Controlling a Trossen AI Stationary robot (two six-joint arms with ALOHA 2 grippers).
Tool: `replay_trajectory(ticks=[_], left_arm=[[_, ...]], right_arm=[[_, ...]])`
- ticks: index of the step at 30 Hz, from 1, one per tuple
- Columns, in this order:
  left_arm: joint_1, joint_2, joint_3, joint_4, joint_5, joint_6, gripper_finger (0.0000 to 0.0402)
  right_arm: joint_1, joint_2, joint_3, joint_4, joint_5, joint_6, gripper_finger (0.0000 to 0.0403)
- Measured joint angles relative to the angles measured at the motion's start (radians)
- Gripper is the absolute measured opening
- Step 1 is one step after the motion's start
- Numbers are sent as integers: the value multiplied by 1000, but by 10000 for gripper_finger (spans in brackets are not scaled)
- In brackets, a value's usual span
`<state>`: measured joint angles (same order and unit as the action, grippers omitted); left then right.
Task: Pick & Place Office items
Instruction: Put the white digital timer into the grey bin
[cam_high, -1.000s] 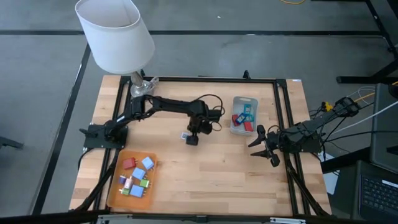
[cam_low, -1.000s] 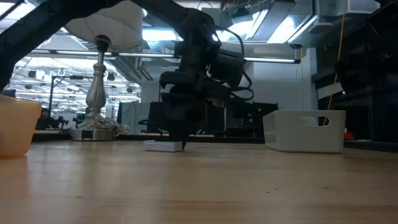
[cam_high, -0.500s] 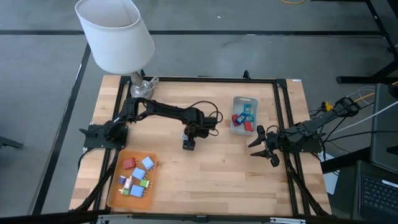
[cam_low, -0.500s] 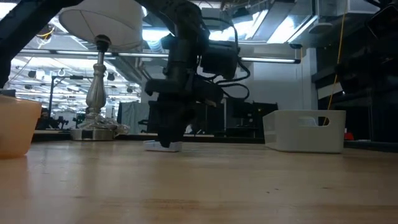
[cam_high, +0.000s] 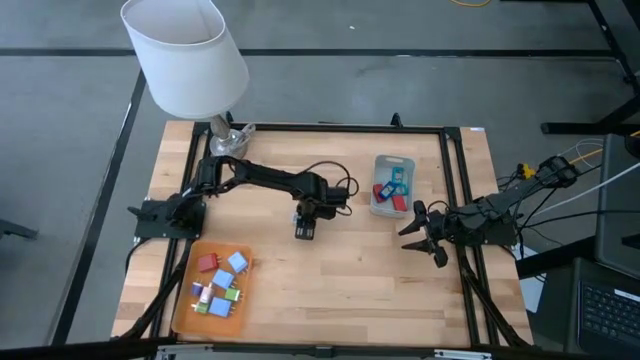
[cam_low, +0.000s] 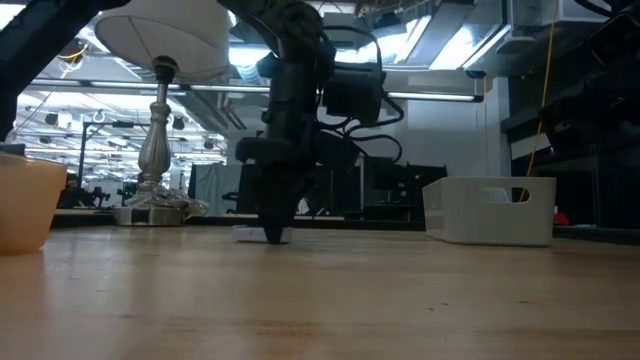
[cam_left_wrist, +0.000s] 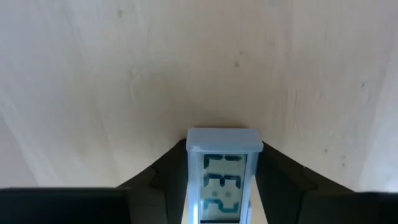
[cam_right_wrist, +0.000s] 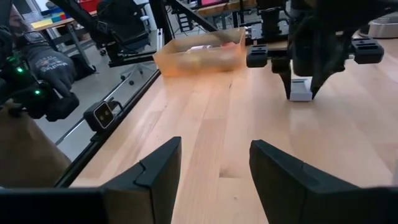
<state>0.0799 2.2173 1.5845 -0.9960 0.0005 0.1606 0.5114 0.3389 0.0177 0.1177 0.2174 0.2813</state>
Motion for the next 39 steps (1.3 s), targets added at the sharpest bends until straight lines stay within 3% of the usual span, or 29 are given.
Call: replay_trajectory(ticks=[9, 14, 18, 27, 39], left_arm=[[102, -18, 36, 16, 255, -151, 147], [197, -78, 89, 272, 343, -267, 147], [250, -131, 114, 569, 408, -379, 147], [263, -104, 227, 905, 387, -463, 147], [235, 115, 359, 1056, 411, -606, 147]], right_arm=[[0, 0, 0, 0, 3, 0, 190], [0, 0, 0, -3, 4, 0, 190], [-1, 0, 0, 2, 12, 3, 190], [-1, 0, 0, 2, 29, 26, 190], [-2, 0, 0, 8, 60, 56, 190]])
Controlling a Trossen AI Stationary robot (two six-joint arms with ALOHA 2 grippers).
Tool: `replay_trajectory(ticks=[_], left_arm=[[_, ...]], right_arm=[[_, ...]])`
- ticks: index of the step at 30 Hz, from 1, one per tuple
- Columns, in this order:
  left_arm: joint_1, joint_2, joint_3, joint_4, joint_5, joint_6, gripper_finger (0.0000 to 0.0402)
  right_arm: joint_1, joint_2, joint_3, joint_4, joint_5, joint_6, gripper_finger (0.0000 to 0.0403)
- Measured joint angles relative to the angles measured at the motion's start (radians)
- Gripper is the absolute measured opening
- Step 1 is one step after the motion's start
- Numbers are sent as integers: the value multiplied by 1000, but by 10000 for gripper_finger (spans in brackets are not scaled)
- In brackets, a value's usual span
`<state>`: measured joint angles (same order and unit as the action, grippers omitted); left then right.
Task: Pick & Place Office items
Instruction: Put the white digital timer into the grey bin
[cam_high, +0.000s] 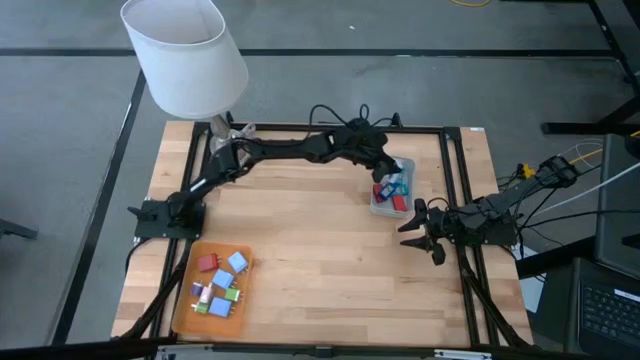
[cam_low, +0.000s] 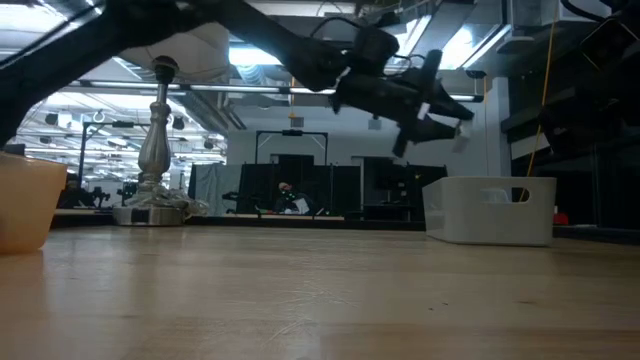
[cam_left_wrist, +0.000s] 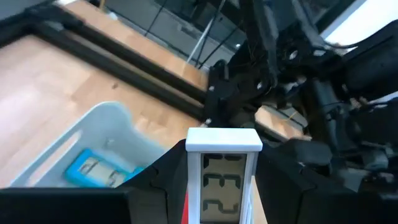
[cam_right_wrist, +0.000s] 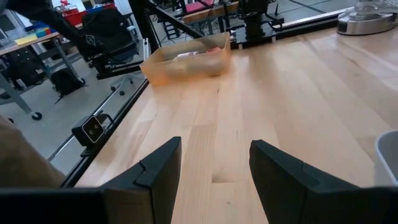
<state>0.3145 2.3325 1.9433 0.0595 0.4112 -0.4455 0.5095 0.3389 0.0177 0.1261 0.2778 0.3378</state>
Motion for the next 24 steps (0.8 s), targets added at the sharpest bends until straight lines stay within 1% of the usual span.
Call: replay_trajectory(ticks=[4, 7, 10, 11, 15, 17, 18, 20, 24], left_arm=[[-7, 100, 115, 7, 29, -5, 147], [-10, 173, 195, -4, 28, -3, 147], [-11, 210, 246, -6, 23, 8, 149], [-10, 214, 250, -6, 23, 8, 165], [-11, 222, 249, -12, 22, 14, 275], [-11, 222, 249, -11, 24, 20, 315], [-11, 222, 250, -8, 25, 16, 328], [-10, 221, 250, -9, 25, -14, 342], [-10, 220, 250, -6, 27, -52, 349]], right_arm=[[0, 0, 0, 0, 3, 9, 190], [0, 0, 0, 0, 2, 21, 190], [0, 0, 0, 0, 2, 21, 190], [0, 0, 0, 0, 3, 21, 190], [0, 0, 0, 0, 3, 21, 190], [0, 0, 0, 0, 2, 21, 190], [0, 0, 0, 0, 2, 21, 190], [0, 0, 0, 3, 2, 21, 190], [0, 0, 0, 24, 2, 10, 190]])
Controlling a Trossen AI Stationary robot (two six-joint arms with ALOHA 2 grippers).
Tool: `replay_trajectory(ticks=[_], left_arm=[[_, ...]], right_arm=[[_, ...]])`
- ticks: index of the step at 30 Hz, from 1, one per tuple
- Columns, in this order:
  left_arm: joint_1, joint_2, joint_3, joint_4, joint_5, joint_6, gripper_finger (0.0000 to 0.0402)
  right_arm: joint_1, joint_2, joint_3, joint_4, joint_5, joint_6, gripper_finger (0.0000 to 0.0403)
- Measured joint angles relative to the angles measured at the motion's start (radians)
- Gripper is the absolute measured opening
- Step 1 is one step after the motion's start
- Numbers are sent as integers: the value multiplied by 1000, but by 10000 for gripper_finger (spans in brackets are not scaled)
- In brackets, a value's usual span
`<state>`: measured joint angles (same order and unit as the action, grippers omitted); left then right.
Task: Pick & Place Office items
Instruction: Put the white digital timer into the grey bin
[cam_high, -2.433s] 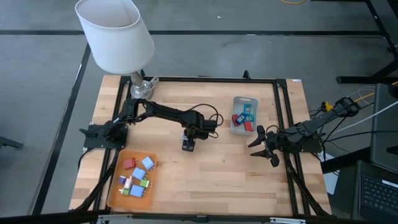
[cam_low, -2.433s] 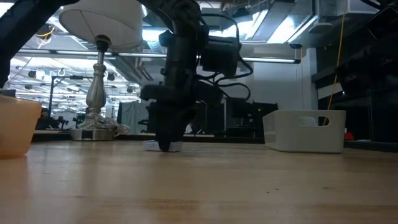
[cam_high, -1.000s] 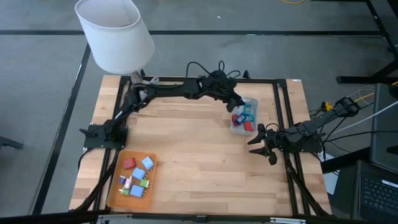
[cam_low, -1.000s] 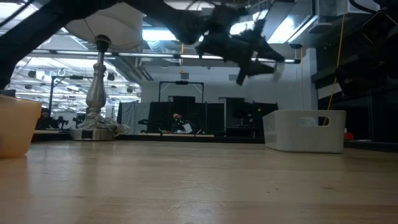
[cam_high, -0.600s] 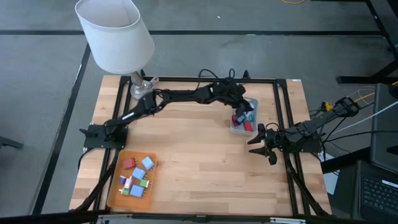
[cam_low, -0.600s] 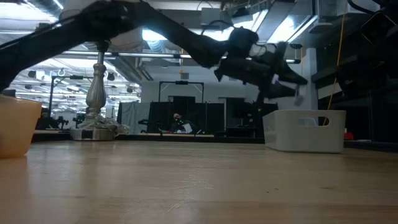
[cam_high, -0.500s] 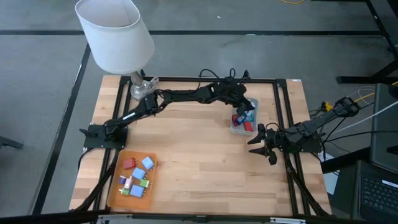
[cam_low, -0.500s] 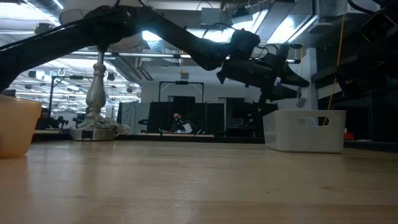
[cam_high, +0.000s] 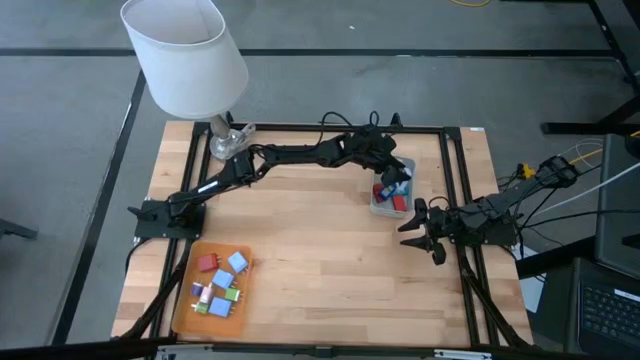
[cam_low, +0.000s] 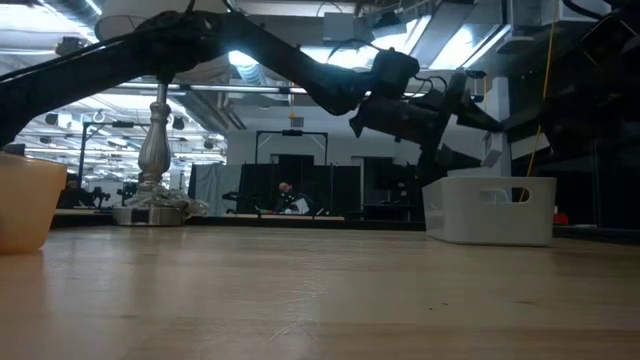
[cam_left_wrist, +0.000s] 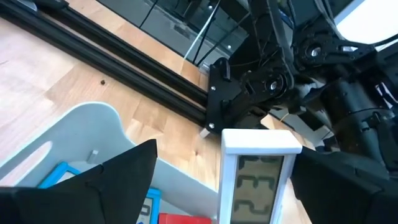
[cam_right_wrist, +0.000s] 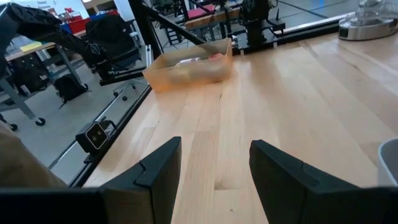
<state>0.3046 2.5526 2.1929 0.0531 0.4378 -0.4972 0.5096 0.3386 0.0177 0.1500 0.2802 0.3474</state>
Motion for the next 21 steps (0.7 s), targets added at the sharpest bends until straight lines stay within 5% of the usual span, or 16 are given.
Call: replay_trajectory(ticks=[9, 14, 21], left_arm=[[0, -1, 0, 4, 20, -18, 352], [22, -4, 0, 148, 181, -255, 358], [51, -6, 0, 154, 236, -301, 359]], right_arm=[[0, 0, 0, 7, 0, -18, 190], [0, 0, 0, 7, 0, -16, 190], [0, 0, 0, 7, 0, -15, 190]])
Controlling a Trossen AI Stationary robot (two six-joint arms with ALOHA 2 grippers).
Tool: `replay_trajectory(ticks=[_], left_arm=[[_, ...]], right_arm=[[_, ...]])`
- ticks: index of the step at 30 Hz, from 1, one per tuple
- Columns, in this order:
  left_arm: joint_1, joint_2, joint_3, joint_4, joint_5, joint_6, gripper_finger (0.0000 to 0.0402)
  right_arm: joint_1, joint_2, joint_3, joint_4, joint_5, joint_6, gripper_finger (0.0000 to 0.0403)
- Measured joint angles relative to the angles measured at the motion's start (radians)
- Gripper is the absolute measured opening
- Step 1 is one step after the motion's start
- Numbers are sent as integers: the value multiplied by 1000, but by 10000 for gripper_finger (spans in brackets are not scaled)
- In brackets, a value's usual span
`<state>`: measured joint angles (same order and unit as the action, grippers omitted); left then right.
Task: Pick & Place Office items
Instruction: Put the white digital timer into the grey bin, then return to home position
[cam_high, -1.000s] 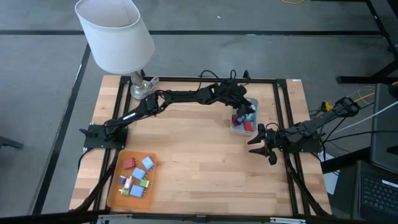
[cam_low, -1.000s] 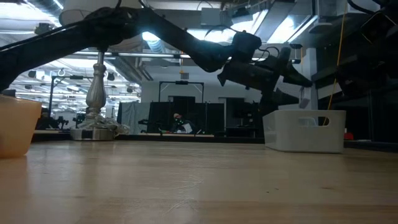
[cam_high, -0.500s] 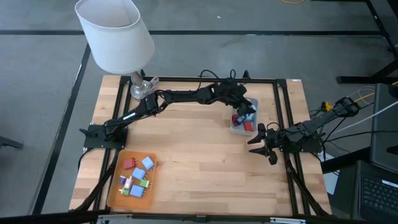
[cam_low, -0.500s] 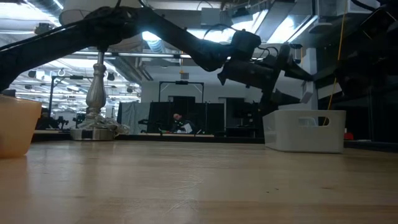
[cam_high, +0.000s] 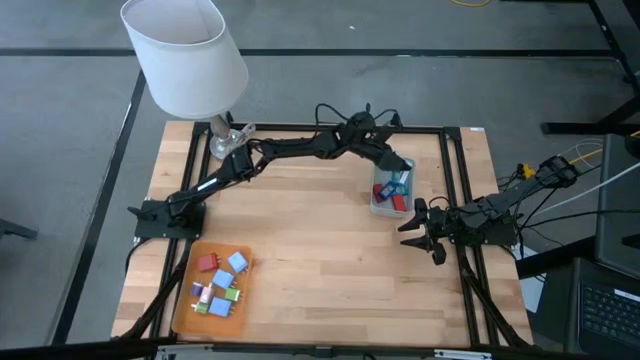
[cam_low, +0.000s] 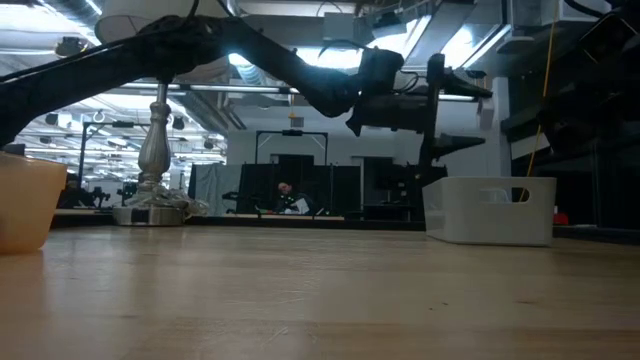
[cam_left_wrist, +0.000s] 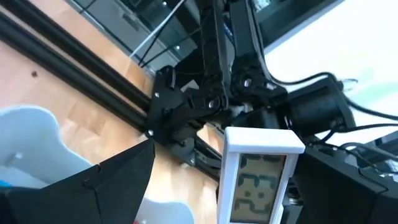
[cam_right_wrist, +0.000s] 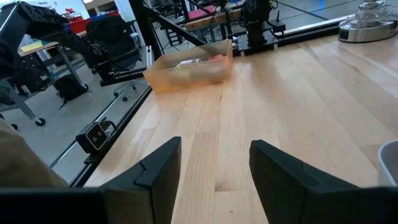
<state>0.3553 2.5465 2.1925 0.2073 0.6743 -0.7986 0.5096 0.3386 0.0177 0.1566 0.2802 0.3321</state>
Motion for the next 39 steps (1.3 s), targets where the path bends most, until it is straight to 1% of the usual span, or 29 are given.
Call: replay_trajectory(ticks=[4, 7, 9, 12, 14, 16, 19, 23, 25, 29, 31, 34, 36, 39], left_arm=[[8, 0, 0, 0, 1, -9, 359], [10, 0, 0, 2, 52, 40, 358], [7, 0, 0, -7, 56, 50, 352], [0, -2, 0, -108, 21, 90, 336], [-3, -5, 0, -165, 18, 133, 330], [-7, -8, 0, -156, 20, 159, 329], [-3, -12, 0, -101, 17, 155, 333], [19, -16, 0, -43, -11, 110, 337], [39, -28, -1, -9, -4, 62, 337], [67, -119, -1, -35, -2, 66, 338], [79, -173, 2, -47, -2, 70, 337], [101, -246, 1, -39, 3, 77, 334], [118, -304, -1, -19, -2, 76, 332], [144, -402, 1, 23, -9, -15, 332]], right_arm=[[0, 0, 0, 0, 0, 0, 190], [0, 0, 0, 0, 0, 2, 190], [0, 0, 0, 0, 0, 4, 190], [0, 0, 0, 0, 0, 5, 190], [0, 0, 0, 0, 0, 7, 190], [0, 0, 0, -1, -1, 18, 190], [0, 0, 0, -1, -1, 24, 190], [0, 0, -1, 10, 0, 20, 190], [0, 1, -1, 73, 0, -18, 190], [0, 0, 2, 252, 0, -181, 190], [0, 0, 22, 316, 33, -241, 190], [0, 0, 81, 375, 127, -262, 190], [0, 0, 134, 376, 183, -262, 190], [0, -1, 222, 375, 231, -273, 190]])
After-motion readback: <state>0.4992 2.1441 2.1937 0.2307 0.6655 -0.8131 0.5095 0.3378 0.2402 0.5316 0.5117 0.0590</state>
